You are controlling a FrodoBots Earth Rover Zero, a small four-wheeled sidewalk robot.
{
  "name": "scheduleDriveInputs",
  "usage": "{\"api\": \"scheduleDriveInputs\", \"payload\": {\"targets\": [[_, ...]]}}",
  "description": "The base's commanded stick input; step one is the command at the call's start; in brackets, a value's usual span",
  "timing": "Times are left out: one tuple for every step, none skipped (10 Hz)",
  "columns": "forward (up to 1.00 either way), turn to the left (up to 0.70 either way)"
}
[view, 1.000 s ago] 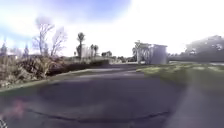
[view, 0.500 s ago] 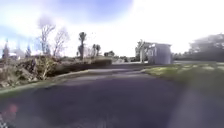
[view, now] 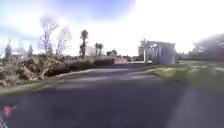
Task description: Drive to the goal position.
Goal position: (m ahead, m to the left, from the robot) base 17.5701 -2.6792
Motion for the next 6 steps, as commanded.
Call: {"api": "scheduleDriveInputs", "payload": {"targets": [[0.85,-0.19],[0.85,-0.13],[0.85,-0.08],[0.85,-0.04],[0.85,-0.02],[0.85,-0.12]]}}
